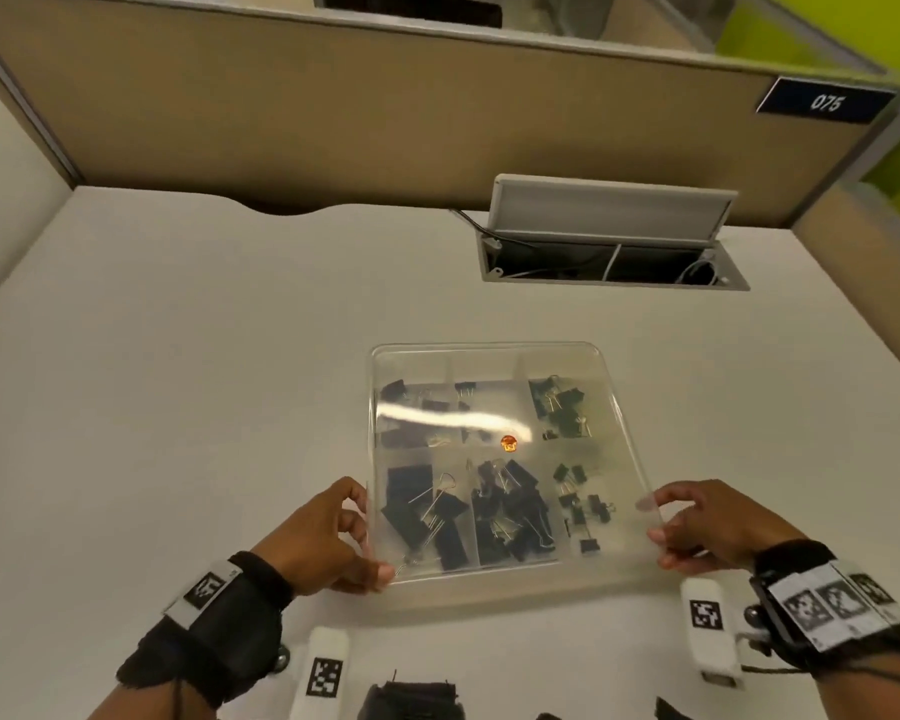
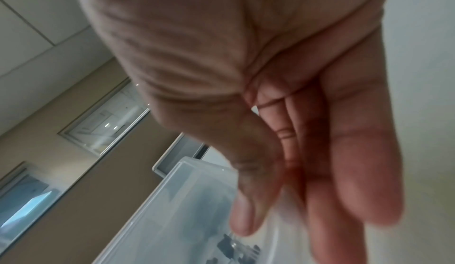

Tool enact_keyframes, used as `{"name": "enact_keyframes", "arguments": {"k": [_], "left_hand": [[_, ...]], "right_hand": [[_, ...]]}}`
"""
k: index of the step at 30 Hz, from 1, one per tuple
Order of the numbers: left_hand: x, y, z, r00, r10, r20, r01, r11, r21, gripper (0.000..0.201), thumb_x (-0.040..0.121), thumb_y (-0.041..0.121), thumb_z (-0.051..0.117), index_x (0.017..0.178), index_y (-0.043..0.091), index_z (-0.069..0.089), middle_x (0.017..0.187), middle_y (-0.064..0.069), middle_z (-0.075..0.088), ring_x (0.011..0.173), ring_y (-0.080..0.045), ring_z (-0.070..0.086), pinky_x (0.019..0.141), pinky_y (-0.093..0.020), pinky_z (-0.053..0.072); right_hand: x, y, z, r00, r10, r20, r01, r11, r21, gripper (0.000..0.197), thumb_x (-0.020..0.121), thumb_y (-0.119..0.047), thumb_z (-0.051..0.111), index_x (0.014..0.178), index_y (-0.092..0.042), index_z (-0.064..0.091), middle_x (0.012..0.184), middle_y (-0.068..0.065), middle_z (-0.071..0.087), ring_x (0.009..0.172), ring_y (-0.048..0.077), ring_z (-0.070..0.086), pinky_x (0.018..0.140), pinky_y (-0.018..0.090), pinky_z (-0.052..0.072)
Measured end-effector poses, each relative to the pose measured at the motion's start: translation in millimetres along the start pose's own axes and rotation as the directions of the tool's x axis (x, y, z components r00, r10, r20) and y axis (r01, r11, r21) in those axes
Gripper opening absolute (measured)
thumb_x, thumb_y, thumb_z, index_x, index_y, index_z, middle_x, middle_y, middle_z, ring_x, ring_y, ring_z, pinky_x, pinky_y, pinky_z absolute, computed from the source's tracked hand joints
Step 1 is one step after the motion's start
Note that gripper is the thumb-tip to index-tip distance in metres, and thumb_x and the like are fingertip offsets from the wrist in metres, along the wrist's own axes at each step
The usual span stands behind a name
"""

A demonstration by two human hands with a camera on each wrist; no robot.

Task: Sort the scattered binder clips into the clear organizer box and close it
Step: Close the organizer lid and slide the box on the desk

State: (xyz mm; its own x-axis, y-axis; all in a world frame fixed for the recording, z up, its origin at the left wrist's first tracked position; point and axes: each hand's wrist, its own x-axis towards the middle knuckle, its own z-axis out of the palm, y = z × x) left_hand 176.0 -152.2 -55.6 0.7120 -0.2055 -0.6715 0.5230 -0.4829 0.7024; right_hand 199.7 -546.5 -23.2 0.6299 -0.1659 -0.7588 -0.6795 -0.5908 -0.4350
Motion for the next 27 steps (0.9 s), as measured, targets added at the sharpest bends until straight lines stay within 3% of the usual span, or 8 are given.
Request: {"name": "enact_keyframes", "arguments": {"k": [2, 4, 7, 9, 14, 20, 23, 27], "left_hand": [[-4, 7, -4, 0.998, 0.023, -0.066, -0.008, 0.975, 0.222, 0.095, 0.057, 0.027, 0.09, 0.129, 0.028, 0.029, 0.115, -0.002, 0.055, 0.088, -0.02, 0.064, 0.085, -0.035, 0.057], [-5, 17, -9, 0.987, 0.102, -0.123, -0.054, 0.937, 0.345, 0.126, 0.048, 0.038, 0.091, 0.143, 0.037, 0.008, 0.134, 0.002, 0.042, 0.102, -0.014, 0.057, 0.094, -0.033, 0.051], [-4, 40, -27, 0.95, 0.269, -0.159, -0.192, 0.905, 0.38, 0.135, 0.048, 0.045, 0.089, 0.147, 0.038, -0.003, 0.156, 0.005, 0.015, 0.135, -0.02, 0.035, 0.109, -0.039, 0.036], [2, 56, -41, 0.922, 0.335, -0.195, -0.231, 0.879, 0.417, 0.138, 0.048, 0.051, 0.087, 0.148, 0.034, -0.007, 0.16, 0.007, 0.001, 0.145, -0.02, 0.016, 0.115, -0.038, 0.023], [23, 84, -48, 0.944, 0.323, -0.069, -0.21, 0.749, 0.629, 0.149, 0.049, 0.055, 0.086, 0.145, 0.03, -0.025, 0.155, 0.008, -0.027, 0.147, -0.02, -0.005, 0.118, -0.038, 0.01], [37, 86, -32, 0.981, 0.195, 0.016, -0.117, 0.518, 0.847, 0.151, 0.046, 0.065, 0.079, 0.145, 0.018, -0.025, 0.152, -0.002, -0.033, 0.145, -0.024, -0.018, 0.12, -0.046, 0.002], [42, 80, -30, 0.984, 0.179, 0.022, -0.11, 0.495, 0.862, 0.155, 0.032, 0.074, 0.065, 0.144, 0.018, -0.026, 0.145, 0.001, -0.038, 0.144, -0.024, -0.02, 0.12, -0.044, 0.004], [48, 79, -31, 0.988, 0.154, 0.022, -0.097, 0.5, 0.86, 0.156, 0.03, 0.073, 0.064, 0.143, 0.021, -0.029, 0.149, -0.001, -0.038, 0.146, -0.024, -0.011, 0.119, -0.04, 0.015]], "right_hand": [[-1, -4, -1, 0.998, -0.051, -0.035, 0.047, 0.992, -0.117, 0.054, 0.074, -0.007, 0.077, 0.12, -0.024, 0.054, 0.086, 0.009, 0.071, 0.075, 0.021, 0.07, 0.06, 0.028, 0.054], [-4, -12, -2, 0.986, -0.158, -0.053, 0.135, 0.946, -0.294, 0.081, 0.066, -0.013, 0.084, 0.133, -0.033, 0.042, 0.109, 0.0, 0.064, 0.093, 0.017, 0.065, 0.074, 0.026, 0.051], [-9, -35, -9, 0.949, -0.312, -0.046, 0.265, 0.87, -0.416, 0.111, 0.057, -0.027, 0.088, 0.146, -0.033, 0.022, 0.146, -0.004, 0.043, 0.13, 0.016, 0.044, 0.102, 0.029, 0.039], [-10, -54, -18, 0.917, -0.394, -0.057, 0.33, 0.831, -0.448, 0.126, 0.051, -0.036, 0.088, 0.15, -0.031, 0.011, 0.155, -0.004, 0.026, 0.14, 0.018, 0.03, 0.111, 0.033, 0.03], [11, -98, -25, 0.869, -0.494, 0.021, 0.401, 0.678, -0.615, 0.136, 0.054, -0.036, 0.089, 0.15, -0.029, -0.008, 0.159, -0.008, -0.01, 0.147, 0.018, -0.003, 0.117, 0.035, 0.016], [39, -110, -9, 0.857, -0.506, 0.094, 0.459, 0.668, -0.586, 0.14, 0.055, -0.032, 0.089, 0.149, -0.025, -0.013, 0.16, -0.003, -0.01, 0.147, 0.02, 0.0, 0.117, 0.034, 0.018], [48, -107, -6, 0.861, -0.5, 0.09, 0.444, 0.654, -0.612, 0.14, 0.057, -0.035, 0.087, 0.148, -0.019, -0.017, 0.158, 0.0, -0.019, 0.147, 0.021, -0.005, 0.117, 0.031, 0.016], [56, -103, -5, 0.872, -0.482, 0.089, 0.426, 0.656, -0.624, 0.137, 0.061, -0.035, 0.086, 0.148, -0.016, -0.018, 0.156, 0.002, -0.024, 0.147, 0.021, -0.009, 0.117, 0.031, 0.014]]}}
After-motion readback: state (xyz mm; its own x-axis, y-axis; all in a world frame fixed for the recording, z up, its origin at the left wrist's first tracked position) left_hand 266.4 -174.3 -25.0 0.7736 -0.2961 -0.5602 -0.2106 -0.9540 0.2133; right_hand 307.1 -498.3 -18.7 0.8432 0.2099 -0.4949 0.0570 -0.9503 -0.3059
